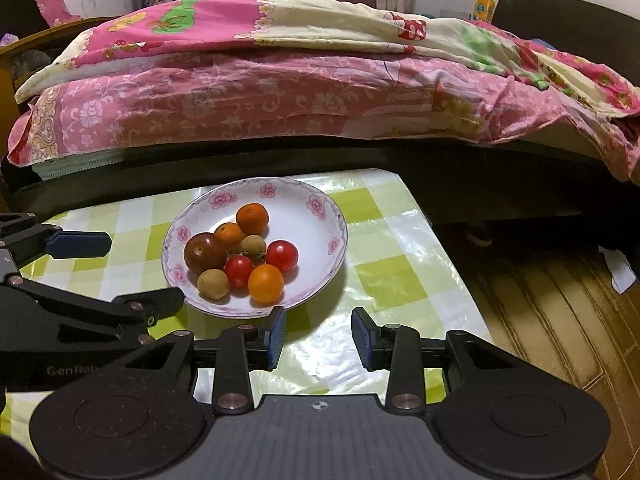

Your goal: Organize fruits

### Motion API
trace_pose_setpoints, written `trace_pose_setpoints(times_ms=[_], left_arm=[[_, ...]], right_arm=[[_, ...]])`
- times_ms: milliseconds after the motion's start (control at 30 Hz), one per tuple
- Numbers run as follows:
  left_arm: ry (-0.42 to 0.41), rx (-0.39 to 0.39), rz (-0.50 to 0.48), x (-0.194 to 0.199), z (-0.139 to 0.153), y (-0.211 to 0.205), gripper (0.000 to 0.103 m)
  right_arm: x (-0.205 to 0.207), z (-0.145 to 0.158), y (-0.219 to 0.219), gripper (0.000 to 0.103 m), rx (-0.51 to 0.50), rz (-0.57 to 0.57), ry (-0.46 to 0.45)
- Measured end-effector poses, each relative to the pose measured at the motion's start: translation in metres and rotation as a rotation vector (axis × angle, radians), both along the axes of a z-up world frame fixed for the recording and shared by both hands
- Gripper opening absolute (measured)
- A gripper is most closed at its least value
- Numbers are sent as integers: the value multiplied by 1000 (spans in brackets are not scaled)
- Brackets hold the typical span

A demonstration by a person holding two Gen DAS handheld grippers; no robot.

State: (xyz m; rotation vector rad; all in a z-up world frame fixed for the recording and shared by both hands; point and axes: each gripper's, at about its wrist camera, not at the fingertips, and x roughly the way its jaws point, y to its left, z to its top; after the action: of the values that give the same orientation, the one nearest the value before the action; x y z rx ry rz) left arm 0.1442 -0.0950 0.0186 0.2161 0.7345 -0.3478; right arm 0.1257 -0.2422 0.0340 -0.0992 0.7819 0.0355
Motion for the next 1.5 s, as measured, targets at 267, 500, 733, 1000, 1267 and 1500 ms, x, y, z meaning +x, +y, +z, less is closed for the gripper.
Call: trace_pose_setpoints(times_ms=[267, 500, 733, 1000, 1267, 1500], left_arm=[[-23, 33, 0, -3, 0, -4, 90], [-34, 72, 17, -1, -2, -7, 91], [-1, 58, 32, 6, -7, -3, 91], [15, 69, 42, 9, -10, -6, 91], [39, 63, 55, 13, -12, -6, 91], [56, 56, 67, 17, -14, -6, 91]], right_arm=[[-1, -1, 6, 34, -2, 0, 0], [2, -3, 5, 35, 2, -2, 6], [7, -7, 7, 35, 2, -1, 16], [11, -11, 7, 36, -1, -6, 29], [13, -13, 7, 36, 1, -10, 35], [17, -16, 6, 36, 6, -16, 44]])
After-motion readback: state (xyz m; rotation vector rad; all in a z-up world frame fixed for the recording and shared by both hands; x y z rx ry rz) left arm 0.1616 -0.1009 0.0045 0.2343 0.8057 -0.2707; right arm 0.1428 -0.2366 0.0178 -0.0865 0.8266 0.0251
